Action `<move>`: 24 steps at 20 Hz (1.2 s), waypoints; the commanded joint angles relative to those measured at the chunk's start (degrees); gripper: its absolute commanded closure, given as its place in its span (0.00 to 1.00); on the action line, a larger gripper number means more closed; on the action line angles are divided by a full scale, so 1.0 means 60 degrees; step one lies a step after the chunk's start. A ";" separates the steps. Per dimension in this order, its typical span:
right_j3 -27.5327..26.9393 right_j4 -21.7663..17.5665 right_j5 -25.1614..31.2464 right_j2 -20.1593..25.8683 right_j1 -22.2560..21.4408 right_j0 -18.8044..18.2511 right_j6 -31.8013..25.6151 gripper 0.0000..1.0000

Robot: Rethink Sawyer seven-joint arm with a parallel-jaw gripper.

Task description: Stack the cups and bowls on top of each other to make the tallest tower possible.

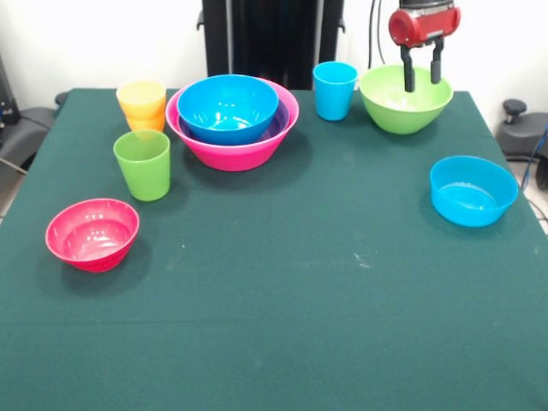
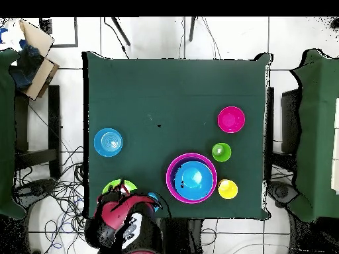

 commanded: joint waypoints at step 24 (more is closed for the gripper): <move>-0.1385 -0.0927 -0.0181 0.0135 0.1781 -0.1129 0.0385 0.00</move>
